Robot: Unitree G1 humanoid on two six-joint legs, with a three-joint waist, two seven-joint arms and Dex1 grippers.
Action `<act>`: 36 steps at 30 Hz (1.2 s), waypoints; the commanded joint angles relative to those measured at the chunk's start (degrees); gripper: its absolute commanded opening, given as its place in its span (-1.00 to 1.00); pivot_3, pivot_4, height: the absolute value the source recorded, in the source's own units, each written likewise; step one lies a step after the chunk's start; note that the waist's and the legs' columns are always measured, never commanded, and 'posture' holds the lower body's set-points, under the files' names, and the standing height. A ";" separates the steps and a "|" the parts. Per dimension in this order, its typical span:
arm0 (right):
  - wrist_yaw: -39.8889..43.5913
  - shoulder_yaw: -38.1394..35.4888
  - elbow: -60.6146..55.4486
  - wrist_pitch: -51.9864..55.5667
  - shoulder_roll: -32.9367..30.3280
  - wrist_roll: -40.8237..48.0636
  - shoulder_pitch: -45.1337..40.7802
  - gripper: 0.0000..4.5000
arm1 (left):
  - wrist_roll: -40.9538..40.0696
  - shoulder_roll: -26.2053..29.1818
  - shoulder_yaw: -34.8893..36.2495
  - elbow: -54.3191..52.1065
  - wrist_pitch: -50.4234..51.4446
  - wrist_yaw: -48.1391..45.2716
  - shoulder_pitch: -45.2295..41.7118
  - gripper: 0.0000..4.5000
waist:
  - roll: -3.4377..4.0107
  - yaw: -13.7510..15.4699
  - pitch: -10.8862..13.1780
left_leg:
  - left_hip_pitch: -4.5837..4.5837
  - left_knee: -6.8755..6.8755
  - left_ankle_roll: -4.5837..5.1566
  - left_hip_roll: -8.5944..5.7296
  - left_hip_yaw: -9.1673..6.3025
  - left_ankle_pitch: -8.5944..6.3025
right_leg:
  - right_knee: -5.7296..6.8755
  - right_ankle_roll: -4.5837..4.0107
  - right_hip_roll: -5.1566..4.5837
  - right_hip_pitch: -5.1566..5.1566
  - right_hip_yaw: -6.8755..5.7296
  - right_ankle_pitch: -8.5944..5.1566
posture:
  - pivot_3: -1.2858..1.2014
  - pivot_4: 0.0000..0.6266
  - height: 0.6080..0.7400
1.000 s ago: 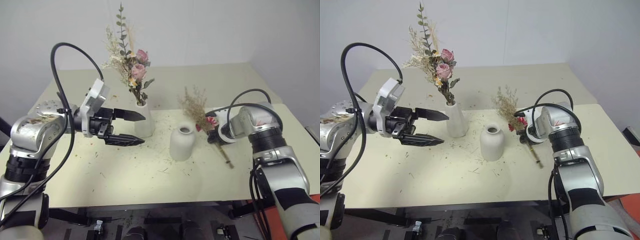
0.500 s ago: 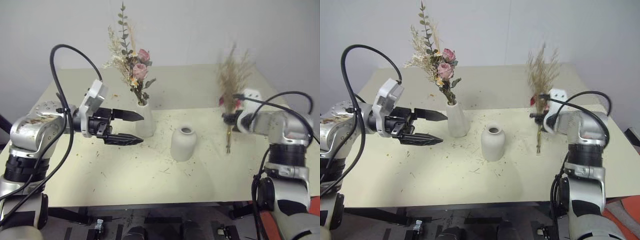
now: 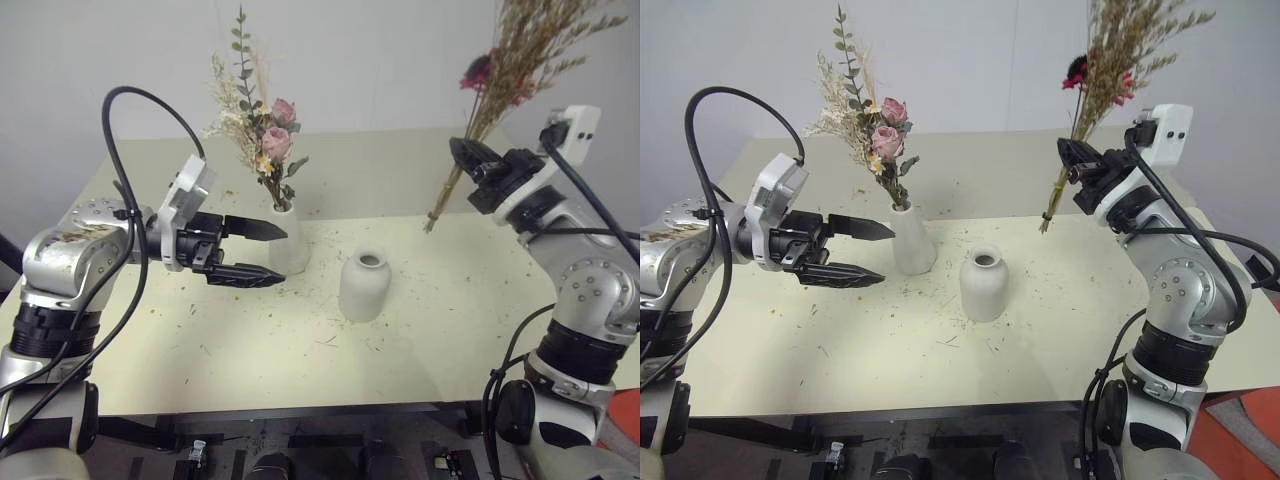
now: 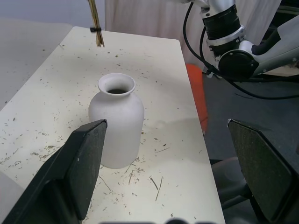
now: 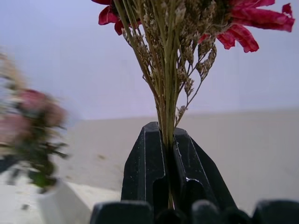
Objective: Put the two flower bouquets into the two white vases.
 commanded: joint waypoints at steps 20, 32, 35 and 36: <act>1.23 11.55 -2.94 -4.09 0.50 8.17 5.53 -1.00 | 0.11 0.10 1.16 -1.80 0.38 0.36 -0.53 1.00 | 0.00 0.03 0.00 | 0.00 0.00 0.00 -0.01 -0.03 0.00 | -0.06 0.00 -0.01 0.00 -0.02 0.00 | 0.03 -0.52 1.00; 3.98 16.41 -1.55 -8.64 0.24 3.81 10.76 -1.00 | -0.88 -0.16 2.66 -1.63 0.95 1.69 -0.49 1.00 | 0.00 0.02 0.00 | 0.00 0.00 0.00 -0.01 -0.02 0.00 | -0.09 0.00 0.00 -0.01 -0.02 0.00 | 0.03 -0.52 1.00; 4.07 16.90 -1.34 -9.32 0.62 3.35 11.17 -1.00 | -1.09 0.17 2.80 -1.48 0.85 1.65 -0.41 1.00 | 0.00 0.04 0.00 | 0.01 0.00 0.00 -0.01 -0.02 0.00 | -0.10 0.00 0.00 -0.01 -0.02 0.00 | 0.03 -0.52 1.00; 4.12 17.06 -1.24 -9.56 0.72 3.18 11.38 -1.00 | -1.31 0.31 3.01 -1.45 0.82 1.61 -0.30 1.00 | 0.00 0.05 0.00 | 0.01 0.00 0.00 -0.01 -0.03 0.00 | -0.10 0.00 0.00 -0.01 -0.02 0.00 | 0.03 -0.52 1.00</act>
